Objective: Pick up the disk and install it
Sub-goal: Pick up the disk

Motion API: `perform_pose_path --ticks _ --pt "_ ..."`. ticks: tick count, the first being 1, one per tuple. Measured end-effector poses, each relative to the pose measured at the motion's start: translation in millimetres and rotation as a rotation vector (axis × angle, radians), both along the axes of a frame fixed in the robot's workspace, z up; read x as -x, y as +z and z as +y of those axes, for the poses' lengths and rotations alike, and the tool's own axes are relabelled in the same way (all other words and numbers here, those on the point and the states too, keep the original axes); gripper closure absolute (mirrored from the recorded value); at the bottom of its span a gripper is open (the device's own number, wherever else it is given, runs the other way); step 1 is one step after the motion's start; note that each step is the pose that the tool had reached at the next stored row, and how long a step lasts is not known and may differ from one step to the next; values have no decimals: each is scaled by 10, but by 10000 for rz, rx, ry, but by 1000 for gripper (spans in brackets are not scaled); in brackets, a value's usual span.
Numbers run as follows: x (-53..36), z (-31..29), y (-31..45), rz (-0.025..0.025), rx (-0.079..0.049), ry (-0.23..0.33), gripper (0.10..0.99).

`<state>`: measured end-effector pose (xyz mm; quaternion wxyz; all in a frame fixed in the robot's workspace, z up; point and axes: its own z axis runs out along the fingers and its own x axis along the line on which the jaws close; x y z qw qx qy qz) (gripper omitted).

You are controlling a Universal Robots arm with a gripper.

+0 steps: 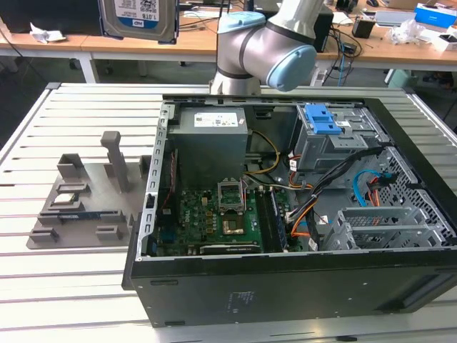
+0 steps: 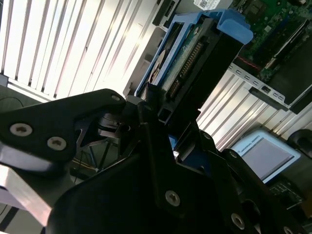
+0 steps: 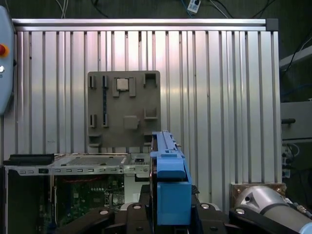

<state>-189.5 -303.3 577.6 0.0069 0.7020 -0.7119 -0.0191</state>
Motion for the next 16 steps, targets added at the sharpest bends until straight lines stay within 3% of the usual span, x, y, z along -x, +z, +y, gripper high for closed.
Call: perform_pose_path --ticks 16 --pt "-431 0 -7 0 1 -1 718"
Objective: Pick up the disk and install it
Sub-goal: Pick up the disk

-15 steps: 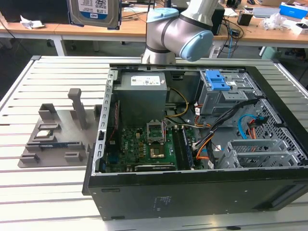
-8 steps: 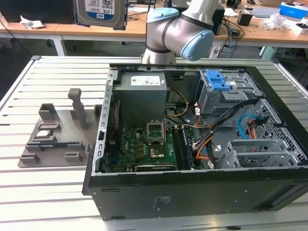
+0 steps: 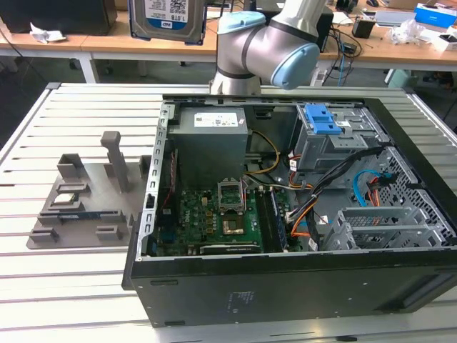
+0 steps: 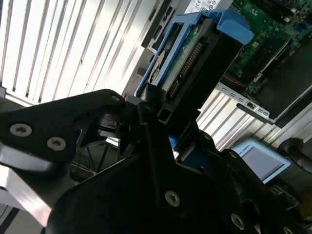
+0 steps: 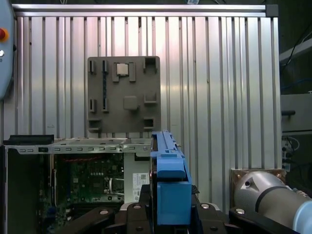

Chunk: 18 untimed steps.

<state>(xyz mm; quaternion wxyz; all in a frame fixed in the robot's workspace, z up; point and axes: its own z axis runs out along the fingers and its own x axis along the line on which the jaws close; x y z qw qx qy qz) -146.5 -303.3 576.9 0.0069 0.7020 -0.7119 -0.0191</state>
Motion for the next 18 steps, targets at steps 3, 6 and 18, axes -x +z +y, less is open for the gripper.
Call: perform_pose_path --ticks 3,6,18 --pt "-83 0 -1 -1 0 1 718" --pt "-156 0 -2 0 1 1 718" --pt "-468 0 -9 0 2 2 718"
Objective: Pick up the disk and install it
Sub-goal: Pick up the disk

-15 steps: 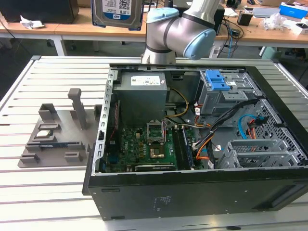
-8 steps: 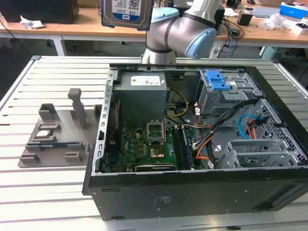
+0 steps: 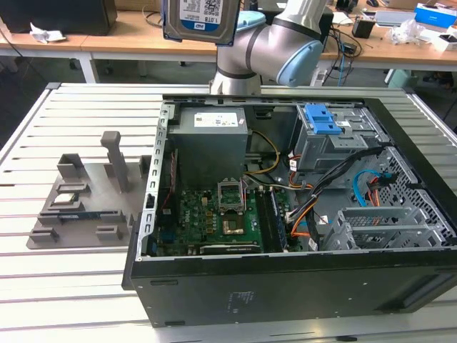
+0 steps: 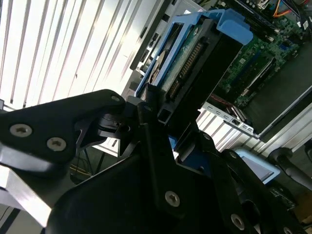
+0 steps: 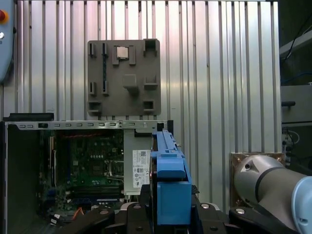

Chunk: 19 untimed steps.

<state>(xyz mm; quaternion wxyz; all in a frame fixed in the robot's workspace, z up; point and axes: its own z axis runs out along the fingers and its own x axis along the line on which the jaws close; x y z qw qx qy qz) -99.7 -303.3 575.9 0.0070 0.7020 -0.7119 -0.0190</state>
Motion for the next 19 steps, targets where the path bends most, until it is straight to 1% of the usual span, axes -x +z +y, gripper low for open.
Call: perform_pose_path --ticks 8,11,15,19 --pt "-113 0 -4 0 0 0 718" --pt "-196 0 -7 0 0 -1 718" --pt "-273 0 -13 -1 0 -1 718" --pt "-315 0 -29 0 0 -1 718"
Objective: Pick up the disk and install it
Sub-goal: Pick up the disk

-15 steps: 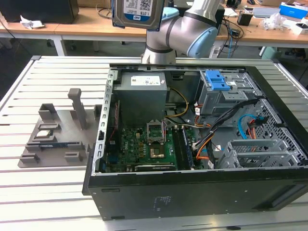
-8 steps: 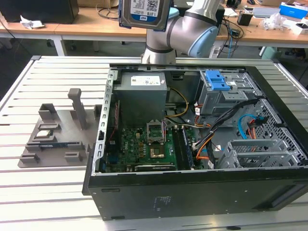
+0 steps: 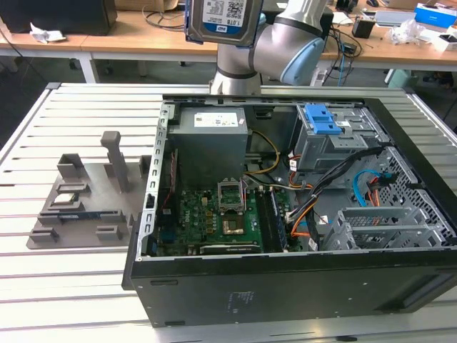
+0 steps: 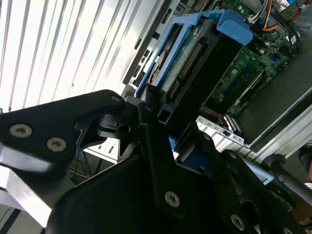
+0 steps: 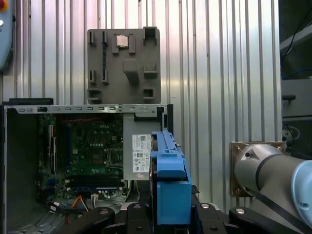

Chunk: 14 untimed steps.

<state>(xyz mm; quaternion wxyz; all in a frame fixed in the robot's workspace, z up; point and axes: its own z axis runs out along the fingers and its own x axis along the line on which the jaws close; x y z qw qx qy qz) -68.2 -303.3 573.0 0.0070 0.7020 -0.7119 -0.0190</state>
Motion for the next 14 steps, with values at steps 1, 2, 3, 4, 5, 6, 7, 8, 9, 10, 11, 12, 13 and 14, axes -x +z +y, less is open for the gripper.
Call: perform_pose_path --ticks 1,2,3,4,5,6,7,8,9,10,11,12,13,14 --pt "-13 0 -6 1 1 0 718" --pt "-40 0 -18 0 1 0 718" --pt "-52 0 -25 0 0 -1 718" --pt "-64 0 -31 0 1 -1 718" --pt "-97 0 -48 1 0 -1 718" --pt "-110 0 -54 0 1 0 718" --pt "-123 0 -61 0 -1 0 718" --pt "-144 0 -71 0 0 1 718" --pt "-170 0 -80 0 1 -1 718" --pt "-203 0 -86 0 1 -1 718" --pt "-221 0 -89 0 1 1 718" --pt "-240 0 -92 0 0 1 718" --pt "-269 0 -96 1 1 0 718" --pt "-309 0 -101 1 1 -1 718"
